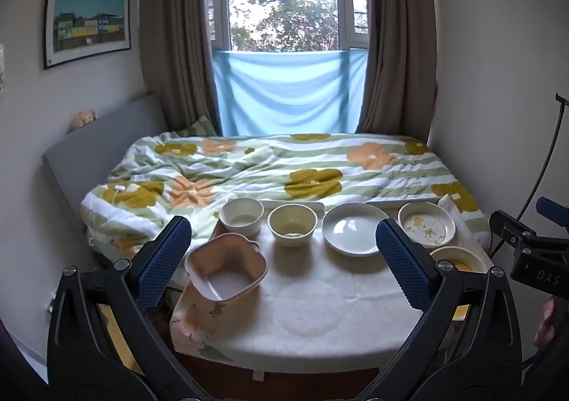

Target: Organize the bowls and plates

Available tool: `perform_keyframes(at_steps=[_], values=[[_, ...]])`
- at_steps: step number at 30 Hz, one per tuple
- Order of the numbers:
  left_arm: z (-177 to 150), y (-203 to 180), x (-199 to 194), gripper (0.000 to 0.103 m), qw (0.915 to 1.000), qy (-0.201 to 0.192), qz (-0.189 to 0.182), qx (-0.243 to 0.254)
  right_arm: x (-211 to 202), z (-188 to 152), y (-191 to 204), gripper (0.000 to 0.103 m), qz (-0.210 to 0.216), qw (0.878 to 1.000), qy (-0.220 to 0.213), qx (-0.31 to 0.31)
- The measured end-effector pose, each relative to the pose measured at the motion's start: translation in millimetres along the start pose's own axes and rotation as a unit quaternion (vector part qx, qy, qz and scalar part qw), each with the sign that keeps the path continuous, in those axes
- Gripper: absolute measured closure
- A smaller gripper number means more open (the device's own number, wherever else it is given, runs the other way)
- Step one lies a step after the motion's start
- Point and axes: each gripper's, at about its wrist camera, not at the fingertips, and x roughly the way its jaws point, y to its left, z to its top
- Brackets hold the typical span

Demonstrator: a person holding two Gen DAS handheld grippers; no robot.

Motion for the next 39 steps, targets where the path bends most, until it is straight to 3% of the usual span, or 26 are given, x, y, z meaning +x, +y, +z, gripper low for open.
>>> perform_keyframes(at_steps=[1, 4, 39], values=[[-3.3, -0.6, -5.5, 0.000, 0.9999, -0.015, 0.004, 0.002, 1.0, 0.3, 1.2, 0.000, -0.001, 1.000, 0.001, 0.001], [-1.2, -13.7, -1.9, 0.000, 0.9996, -0.011, 0.008, 0.023, -5.1, -3.4, 0.4, 0.000, 0.007, 1.000, -0.010, 0.014], [2.1, -2.8, 11.7, 0.000, 0.9999, -0.010, -0.008, 0.010, 13.6, -2.7, 2.0, 0.000, -0.003, 1.000, 0.004, 0.014]])
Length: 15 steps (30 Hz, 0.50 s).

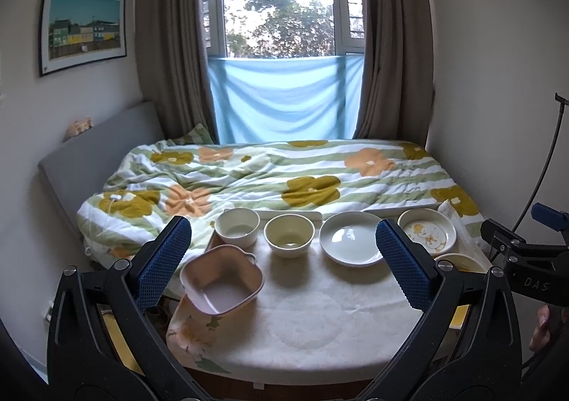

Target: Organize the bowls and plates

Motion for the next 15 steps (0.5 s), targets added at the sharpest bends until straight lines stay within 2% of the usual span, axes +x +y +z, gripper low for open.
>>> perform_keyframes(at_steps=[15], values=[[2.7, -1.6, -3.3, 0.000, 1.0000, -0.002, -0.003, -0.001, 7.0, -2.3, -1.3, 0.000, -0.001, 1.000, 0.003, 0.000]])
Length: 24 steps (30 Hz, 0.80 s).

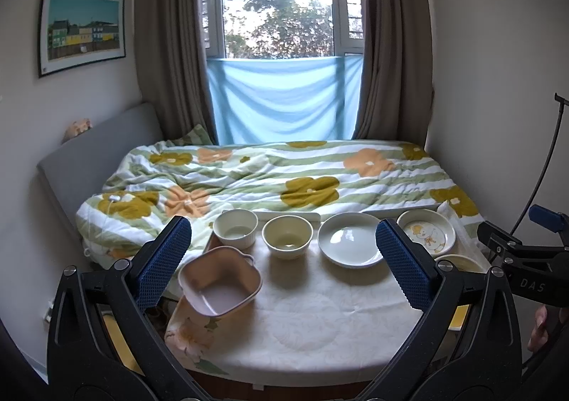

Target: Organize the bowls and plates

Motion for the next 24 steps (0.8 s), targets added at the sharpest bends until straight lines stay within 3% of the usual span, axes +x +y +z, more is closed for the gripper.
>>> perform_keyframes(at_steps=[24], values=[[2.8, -0.6, 7.4, 0.000, 0.9999, 0.005, 0.009, 0.000, 0.1, -4.4, 11.1, 0.000, -0.006, 1.000, -0.001, -0.009]])
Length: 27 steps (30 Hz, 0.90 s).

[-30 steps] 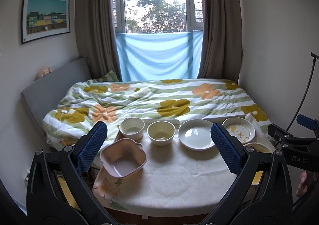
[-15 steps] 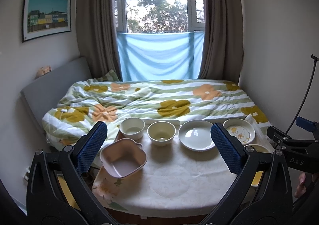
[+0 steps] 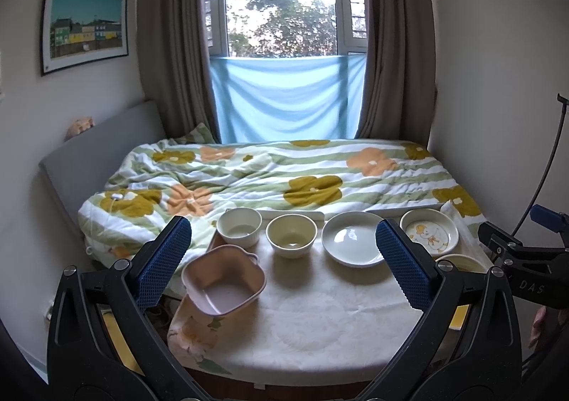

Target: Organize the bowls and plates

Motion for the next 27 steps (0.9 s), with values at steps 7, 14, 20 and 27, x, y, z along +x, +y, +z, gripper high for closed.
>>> perform_keyframes(at_steps=[7, 14, 20, 27], values=[[-0.5, 0.1, -0.2, 0.000, 1.0000, 0.001, -0.001, 0.001, -3.1, 1.6, 2.0, 0.000, 0.002, 1.000, 0.000, 0.001], [-1.0, 0.0, -0.1, 0.000, 1.0000, 0.002, -0.003, 0.003, -3.8, 1.8, 1.2, 0.000, 0.002, 1.000, 0.000, 0.002], [5.9, -1.6, 6.1, 0.000, 0.9996, 0.012, -0.018, 0.018, -5.4, 2.8, 3.9, 0.000, 0.005, 1.000, 0.008, 0.000], [0.2, -26.2, 43.6, 0.000, 0.9946, 0.057, -0.075, 0.041, -3.0, -10.3, -19.7, 0.000, 0.001, 0.998, 0.051, 0.041]])
